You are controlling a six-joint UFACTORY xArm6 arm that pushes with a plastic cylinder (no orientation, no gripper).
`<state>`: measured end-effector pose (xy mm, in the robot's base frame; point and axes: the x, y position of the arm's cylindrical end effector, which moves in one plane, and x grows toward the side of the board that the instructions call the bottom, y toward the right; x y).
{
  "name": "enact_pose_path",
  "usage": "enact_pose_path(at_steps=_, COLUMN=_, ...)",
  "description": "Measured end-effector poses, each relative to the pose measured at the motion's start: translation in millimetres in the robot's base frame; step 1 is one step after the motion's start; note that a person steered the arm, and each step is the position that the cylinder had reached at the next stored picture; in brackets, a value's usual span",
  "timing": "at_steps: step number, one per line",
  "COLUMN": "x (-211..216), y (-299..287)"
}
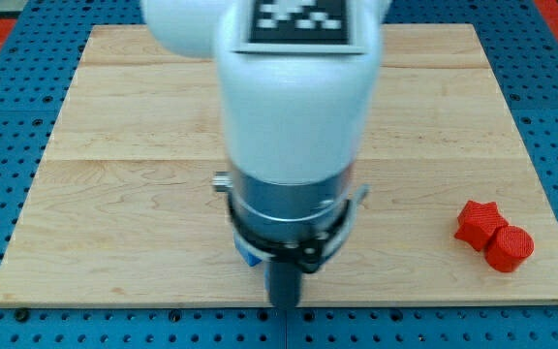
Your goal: Push the blue triangle up towards the center
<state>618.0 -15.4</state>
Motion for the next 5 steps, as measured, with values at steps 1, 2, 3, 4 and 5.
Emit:
enact_pose_path(at_steps=1, x=-14.1, y=-26.8)
enact_pose_path(at_steps=2, x=-29.6, y=3.1)
enact_pose_path(at_steps=3, x=-36.8, y=40.2)
enact_pose_path(at_steps=4, x=-59.4, y=69.8)
enact_pose_path(at_steps=5, x=-114.5, y=66.3)
